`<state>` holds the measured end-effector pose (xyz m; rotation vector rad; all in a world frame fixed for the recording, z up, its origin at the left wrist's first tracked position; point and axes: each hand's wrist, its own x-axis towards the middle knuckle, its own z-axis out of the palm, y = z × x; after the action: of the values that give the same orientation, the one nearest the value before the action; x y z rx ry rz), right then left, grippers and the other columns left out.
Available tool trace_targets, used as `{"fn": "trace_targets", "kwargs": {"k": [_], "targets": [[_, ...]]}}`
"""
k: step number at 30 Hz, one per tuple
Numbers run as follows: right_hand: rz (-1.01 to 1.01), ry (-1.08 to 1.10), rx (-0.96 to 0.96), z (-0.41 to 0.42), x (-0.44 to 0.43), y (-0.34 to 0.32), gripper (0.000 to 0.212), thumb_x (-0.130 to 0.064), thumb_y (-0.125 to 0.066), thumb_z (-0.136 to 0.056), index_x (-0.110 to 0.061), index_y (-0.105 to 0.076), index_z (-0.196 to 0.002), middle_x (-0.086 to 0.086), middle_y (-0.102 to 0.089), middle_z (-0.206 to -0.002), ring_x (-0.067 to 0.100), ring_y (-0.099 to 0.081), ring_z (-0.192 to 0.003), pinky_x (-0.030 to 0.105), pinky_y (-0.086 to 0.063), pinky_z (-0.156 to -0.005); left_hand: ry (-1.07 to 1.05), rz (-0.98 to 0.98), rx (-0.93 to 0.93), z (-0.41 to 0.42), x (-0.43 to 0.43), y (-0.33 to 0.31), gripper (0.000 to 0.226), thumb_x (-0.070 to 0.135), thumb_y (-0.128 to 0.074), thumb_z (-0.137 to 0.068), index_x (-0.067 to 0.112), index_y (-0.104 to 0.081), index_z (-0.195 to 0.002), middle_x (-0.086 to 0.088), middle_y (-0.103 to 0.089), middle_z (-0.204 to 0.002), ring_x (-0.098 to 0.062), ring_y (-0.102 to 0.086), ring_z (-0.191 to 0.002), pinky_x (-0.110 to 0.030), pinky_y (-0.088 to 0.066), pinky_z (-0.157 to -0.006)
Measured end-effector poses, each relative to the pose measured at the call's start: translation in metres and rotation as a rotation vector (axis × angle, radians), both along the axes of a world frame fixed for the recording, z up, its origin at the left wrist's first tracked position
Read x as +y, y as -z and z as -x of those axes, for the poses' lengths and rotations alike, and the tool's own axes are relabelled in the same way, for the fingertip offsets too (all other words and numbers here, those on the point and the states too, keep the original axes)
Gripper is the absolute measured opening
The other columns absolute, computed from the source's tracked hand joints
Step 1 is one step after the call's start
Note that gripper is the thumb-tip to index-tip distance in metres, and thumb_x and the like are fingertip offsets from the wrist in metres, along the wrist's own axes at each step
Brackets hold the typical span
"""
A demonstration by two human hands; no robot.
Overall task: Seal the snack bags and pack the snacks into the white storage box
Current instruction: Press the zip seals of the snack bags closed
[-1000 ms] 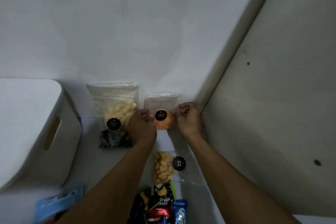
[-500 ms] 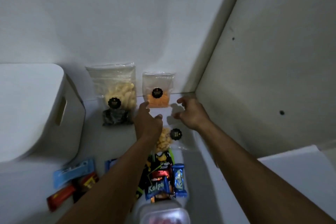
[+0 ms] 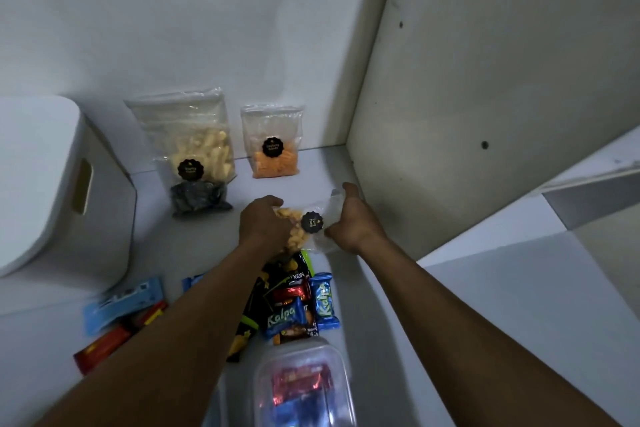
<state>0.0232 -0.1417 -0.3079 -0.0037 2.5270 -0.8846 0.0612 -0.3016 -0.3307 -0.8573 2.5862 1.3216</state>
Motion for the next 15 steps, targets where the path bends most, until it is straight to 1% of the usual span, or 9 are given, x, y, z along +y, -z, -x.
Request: {"fn": "trace_targets", "kwargs": {"k": [3, 6, 8, 9, 10, 11, 13, 14, 15], "targets": [[0.135, 0.054, 0.061, -0.004, -0.001, -0.015, 0.087, -0.004, -0.07, -0.08, -0.026, -0.023, -0.149, 0.006, -0.06, -0.111, 0.028, -0.061, -0.106, 0.036, -0.053, -0.089, -0.023, -0.075, 0.023, -0.008, -0.006, -0.009, 0.047, 0.011, -0.071, -0.086, 0.013, -0.059, -0.131, -0.014, -0.06, -0.132, -0.029, -0.057, -0.12, -0.034, -0.046, -0.103], [0.27, 0.092, 0.037, -0.01, -0.01, -0.041, 0.073, 0.001, -0.071, -0.08, -0.026, -0.036, -0.138, -0.001, -0.059, -0.088, 0.023, -0.064, -0.089, 0.041, -0.057, -0.083, -0.033, -0.147, 0.042, -0.018, -0.013, -0.024, 0.047, 0.007, -0.07, -0.086, 0.015, -0.06, -0.132, -0.016, -0.061, -0.128, -0.03, -0.059, -0.116, -0.036, -0.052, -0.095], [0.389, 0.107, 0.011, -0.015, -0.017, -0.064, 0.072, 0.003, -0.075, -0.076, -0.026, -0.041, -0.133, 0.008, -0.063, -0.094, 0.025, -0.067, -0.09, 0.047, -0.059, -0.084, -0.067, -0.277, 0.066, -0.025, -0.02, -0.038, 0.042, -0.002, -0.066, -0.087, 0.013, -0.062, -0.127, -0.016, -0.065, -0.118, -0.028, -0.063, -0.102, -0.037, -0.057, -0.08], [0.445, 0.112, 0.011, -0.017, -0.02, -0.076, 0.071, 0.004, -0.077, -0.075, -0.025, -0.044, -0.131, 0.013, -0.065, -0.1, 0.026, -0.068, -0.091, 0.046, -0.06, -0.083, -0.083, -0.365, 0.083, -0.03, -0.024, -0.048, 0.039, -0.007, -0.06, -0.089, 0.01, -0.064, -0.123, -0.015, -0.067, -0.109, -0.025, -0.065, -0.092, -0.034, -0.057, -0.071], [0.49, 0.106, 0.016, -0.021, -0.022, -0.092, 0.069, 0.005, -0.077, -0.075, -0.023, -0.045, -0.129, 0.016, -0.066, -0.104, 0.025, -0.068, -0.091, 0.041, -0.06, -0.081, -0.1, -0.455, 0.096, -0.036, -0.027, -0.06, 0.037, -0.011, -0.053, -0.09, 0.008, -0.066, -0.119, -0.012, -0.068, -0.101, -0.023, -0.065, -0.085, -0.034, -0.057, -0.068], [0.523, 0.09, 0.024, -0.025, -0.024, -0.108, 0.065, 0.006, -0.076, -0.076, -0.02, -0.047, -0.128, 0.017, -0.066, -0.104, 0.024, -0.068, -0.089, 0.038, -0.06, -0.078, -0.115, -0.531, 0.102, -0.043, -0.029, -0.072, 0.037, -0.012, -0.049, -0.091, 0.01, -0.069, -0.114, -0.01, -0.069, -0.099, -0.023, -0.067, -0.085, -0.037, -0.06, -0.072], [0.547, 0.031, 0.052, -0.035, -0.027, -0.145, 0.057, 0.009, -0.075, -0.076, -0.014, -0.053, -0.122, 0.013, -0.068, -0.095, 0.023, -0.068, -0.083, 0.038, -0.058, -0.076, -0.112, -0.593, 0.111, -0.059, -0.03, -0.101, 0.036, -0.004, -0.054, -0.09, 0.023, -0.073, -0.105, -0.005, -0.072, -0.106, -0.024, -0.069, -0.096, -0.047, -0.057, -0.09], [0.543, -0.006, 0.067, -0.04, -0.028, -0.162, 0.052, 0.011, -0.074, -0.075, -0.012, -0.056, -0.118, 0.012, -0.068, -0.091, 0.025, -0.069, -0.081, 0.039, -0.058, -0.077, -0.098, -0.616, 0.125, -0.069, -0.031, -0.117, 0.032, 0.003, -0.059, -0.09, 0.028, -0.073, -0.104, -0.003, -0.073, -0.107, -0.022, -0.069, -0.1, -0.047, -0.056, -0.092], [0.537, -0.047, 0.081, -0.046, -0.03, -0.18, 0.047, 0.013, -0.073, -0.075, -0.01, -0.058, -0.113, 0.014, -0.069, -0.089, 0.028, -0.07, -0.081, 0.041, -0.059, -0.077, -0.079, -0.631, 0.161, -0.078, -0.033, -0.134, 0.026, 0.01, -0.063, -0.091, 0.029, -0.073, -0.105, -0.001, -0.074, -0.107, -0.019, -0.068, -0.101, -0.044, -0.057, -0.09]]}}
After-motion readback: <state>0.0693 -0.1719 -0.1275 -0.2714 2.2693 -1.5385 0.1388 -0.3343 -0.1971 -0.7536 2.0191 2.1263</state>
